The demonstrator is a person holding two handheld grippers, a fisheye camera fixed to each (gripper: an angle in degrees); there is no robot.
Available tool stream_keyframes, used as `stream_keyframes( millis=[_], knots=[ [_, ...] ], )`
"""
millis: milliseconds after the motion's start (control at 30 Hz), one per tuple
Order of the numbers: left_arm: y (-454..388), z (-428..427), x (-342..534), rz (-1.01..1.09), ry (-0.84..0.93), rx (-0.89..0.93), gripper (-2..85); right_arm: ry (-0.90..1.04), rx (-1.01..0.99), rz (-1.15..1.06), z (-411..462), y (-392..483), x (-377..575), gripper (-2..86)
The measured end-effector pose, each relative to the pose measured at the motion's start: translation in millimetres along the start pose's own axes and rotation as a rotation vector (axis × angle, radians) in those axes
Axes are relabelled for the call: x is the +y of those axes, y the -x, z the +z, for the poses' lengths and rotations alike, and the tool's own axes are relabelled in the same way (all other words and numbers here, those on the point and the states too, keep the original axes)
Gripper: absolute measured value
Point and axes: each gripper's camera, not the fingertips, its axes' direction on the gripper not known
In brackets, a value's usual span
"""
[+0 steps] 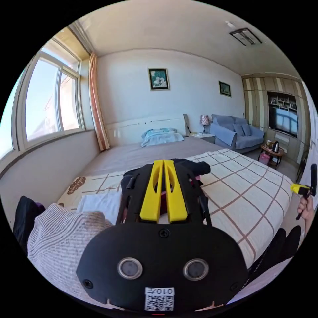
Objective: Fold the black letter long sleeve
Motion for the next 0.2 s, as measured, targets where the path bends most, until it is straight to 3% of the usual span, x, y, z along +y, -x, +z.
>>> stream_keyframes(
  millis=[133,200],
  knots=[
    [-71.3,-71.6,67.8,0.171,0.039,-0.096,0.5,0.005,-0.043,-0.046,1.4,23.8,16.6,6.5],
    [-94.7,-95.6,113.8,0.229,0.168,-0.260,1.6,0.025,-0.064,-0.063,3.0,33.4,22.8,6.1]
  ],
)
